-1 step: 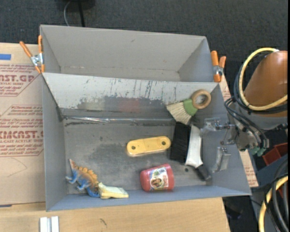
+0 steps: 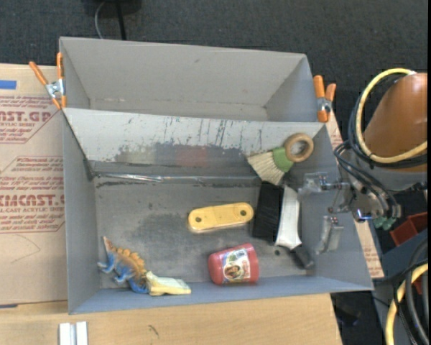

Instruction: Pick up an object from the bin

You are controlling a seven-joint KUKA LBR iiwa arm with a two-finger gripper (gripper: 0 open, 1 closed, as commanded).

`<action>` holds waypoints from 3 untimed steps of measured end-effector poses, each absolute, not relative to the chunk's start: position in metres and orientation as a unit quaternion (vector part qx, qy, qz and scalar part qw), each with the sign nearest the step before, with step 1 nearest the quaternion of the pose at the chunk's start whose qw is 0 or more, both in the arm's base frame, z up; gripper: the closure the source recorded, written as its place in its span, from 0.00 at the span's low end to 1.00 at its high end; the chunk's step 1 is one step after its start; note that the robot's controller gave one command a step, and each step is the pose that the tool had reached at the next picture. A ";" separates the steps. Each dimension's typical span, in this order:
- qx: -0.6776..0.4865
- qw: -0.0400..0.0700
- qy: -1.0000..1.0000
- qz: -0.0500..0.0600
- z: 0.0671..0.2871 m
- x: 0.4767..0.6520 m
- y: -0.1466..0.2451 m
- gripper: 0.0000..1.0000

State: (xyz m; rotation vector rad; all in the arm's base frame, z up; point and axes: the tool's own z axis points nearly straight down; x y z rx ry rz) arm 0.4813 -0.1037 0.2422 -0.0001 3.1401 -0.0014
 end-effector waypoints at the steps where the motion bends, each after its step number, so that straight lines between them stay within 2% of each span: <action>1: -0.013 0.004 1.000 -0.001 0.170 0.508 -0.060 0.00; 2: -0.028 -0.001 1.000 0.001 0.159 0.542 -0.011 0.00; 3: -0.093 0.001 0.996 0.000 0.145 0.559 0.004 0.00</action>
Offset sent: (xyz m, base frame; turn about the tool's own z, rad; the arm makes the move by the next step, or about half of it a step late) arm 0.0606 0.0901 -0.0822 -0.0543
